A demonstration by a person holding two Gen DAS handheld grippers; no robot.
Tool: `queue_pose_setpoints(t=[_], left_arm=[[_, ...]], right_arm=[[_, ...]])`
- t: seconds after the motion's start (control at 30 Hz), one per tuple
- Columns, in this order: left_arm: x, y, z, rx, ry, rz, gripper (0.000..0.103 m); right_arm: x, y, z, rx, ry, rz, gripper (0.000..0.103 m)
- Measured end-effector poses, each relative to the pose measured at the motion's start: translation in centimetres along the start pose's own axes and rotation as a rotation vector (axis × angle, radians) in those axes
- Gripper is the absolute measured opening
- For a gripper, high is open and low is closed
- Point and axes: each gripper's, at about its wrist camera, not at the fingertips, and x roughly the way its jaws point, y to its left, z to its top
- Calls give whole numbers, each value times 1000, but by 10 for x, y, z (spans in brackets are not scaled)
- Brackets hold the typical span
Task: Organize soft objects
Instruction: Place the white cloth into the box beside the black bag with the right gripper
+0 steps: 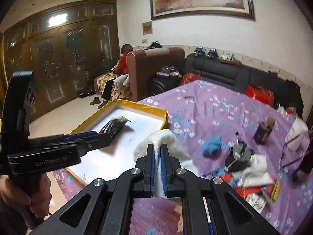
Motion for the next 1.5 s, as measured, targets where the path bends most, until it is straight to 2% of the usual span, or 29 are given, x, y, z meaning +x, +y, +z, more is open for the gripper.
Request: queue_pose_setpoints(t=[0.2,0.3,0.43,0.53,0.63,0.77,0.93,1.13,1.27,1.37,1.5], left_arm=[[-5,-2,-9,-2,-30,-25,50],[-8,-5,-9,20,-64,-29,50],[-16,-3,-3,56,-128,-6,50],[-25,2,4,51,-144,-5,50],[-37,3,7,34,-163,-39,50],[-47,-8,7,53,-156,-70,50],[-55,-33,1,96,-102,-116,51],[-29,-56,-25,138,11,-167,52],[-10,-56,-39,123,70,-170,52],[-12,-45,-42,93,53,-166,52],[-35,-17,-38,61,-30,-101,52]], right_arm=[[-9,-1,-11,-22,-6,-14,8],[-7,-5,-21,-3,10,-13,8],[-12,-14,-41,-14,21,-52,8],[-27,-26,-54,-44,2,-119,8],[-42,-47,-66,-19,-1,-154,8],[-67,-73,-69,59,-22,-165,8],[-96,-92,-65,116,-46,-179,8],[-81,-116,-79,201,15,-123,8],[-59,-119,-83,236,28,-44,8],[-44,-107,-62,213,22,18,8],[-8,-66,-18,148,29,139,9]])
